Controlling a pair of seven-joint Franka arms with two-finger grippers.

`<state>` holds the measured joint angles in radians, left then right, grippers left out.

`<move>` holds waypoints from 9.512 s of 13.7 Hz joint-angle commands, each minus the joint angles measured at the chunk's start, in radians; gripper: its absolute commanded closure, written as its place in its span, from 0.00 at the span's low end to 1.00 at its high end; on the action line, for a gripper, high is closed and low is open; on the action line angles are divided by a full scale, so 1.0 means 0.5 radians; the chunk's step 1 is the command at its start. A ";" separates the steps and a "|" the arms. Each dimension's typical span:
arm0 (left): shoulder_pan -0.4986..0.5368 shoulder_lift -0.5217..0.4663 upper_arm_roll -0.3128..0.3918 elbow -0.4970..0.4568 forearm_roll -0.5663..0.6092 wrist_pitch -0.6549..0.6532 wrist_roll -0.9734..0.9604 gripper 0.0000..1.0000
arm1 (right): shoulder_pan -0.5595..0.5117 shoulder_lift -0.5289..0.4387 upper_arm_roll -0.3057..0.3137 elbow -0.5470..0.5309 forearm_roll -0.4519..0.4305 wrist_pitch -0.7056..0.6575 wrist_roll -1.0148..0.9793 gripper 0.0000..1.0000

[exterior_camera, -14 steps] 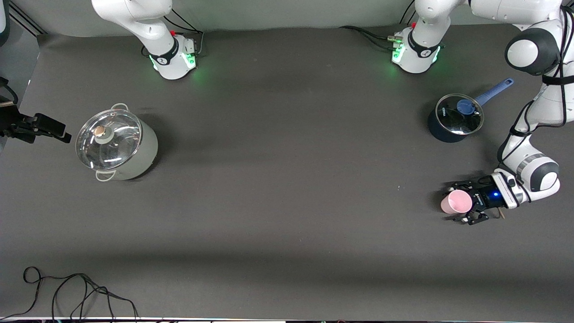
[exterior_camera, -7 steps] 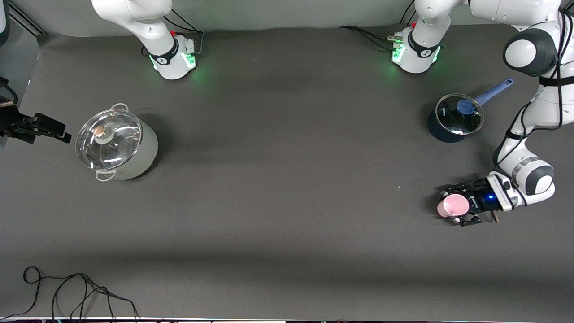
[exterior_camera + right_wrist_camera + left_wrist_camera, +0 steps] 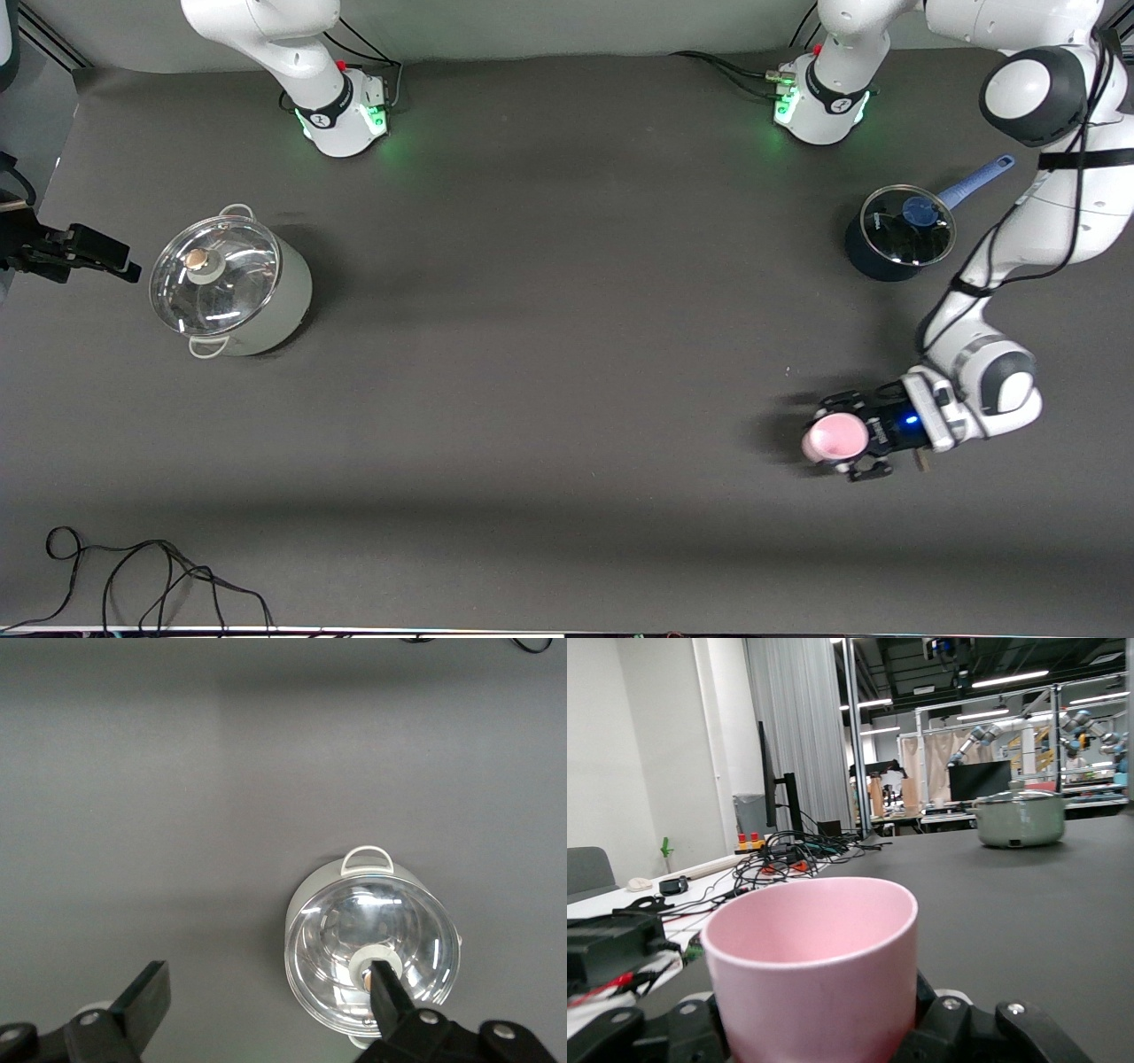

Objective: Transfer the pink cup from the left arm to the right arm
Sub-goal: 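Carry the pink cup with the left gripper toward the table middle, then hold the cup with the left gripper while the right gripper reaches it, then close the right gripper on the cup rim and open the left gripper, then carry the cup away with the right gripper while the left gripper withdraws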

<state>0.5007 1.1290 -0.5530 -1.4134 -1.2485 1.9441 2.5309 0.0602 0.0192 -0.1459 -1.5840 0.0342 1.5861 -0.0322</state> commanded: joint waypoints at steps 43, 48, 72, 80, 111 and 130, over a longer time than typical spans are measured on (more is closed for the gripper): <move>-2.673 -0.202 0.351 1.339 -0.068 3.110 -1.791 1.00 | 0.665 0.771 0.233 1.373 0.122 -0.457 2.752 0.00; -2.673 -0.206 0.345 1.339 -0.068 3.104 -1.791 1.00 | 0.775 0.848 0.236 1.373 0.107 -0.264 2.819 0.00; -2.673 -0.206 0.342 1.336 -0.068 3.104 -1.794 1.00 | 0.840 0.882 0.237 1.106 0.097 0.043 2.835 0.01; -2.673 -0.206 0.342 1.336 -0.068 3.104 -1.794 1.00 | 0.831 0.821 0.221 1.008 0.100 -0.040 2.801 0.01; -2.670 -0.224 0.437 1.314 0.104 3.101 -1.905 0.00 | 0.812 0.842 0.215 1.097 -0.019 -0.086 2.623 1.00; -1.487 -1.696 0.495 -0.391 0.394 1.328 -1.905 0.00 | -0.476 0.845 0.154 1.057 -0.053 -0.074 -0.379 1.00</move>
<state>-0.2841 0.3964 -0.3162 -1.4743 -1.1303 2.6734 1.6057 -0.1706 0.4503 -0.0692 -1.0381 0.0155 1.5488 -0.1168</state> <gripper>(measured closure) 0.000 0.974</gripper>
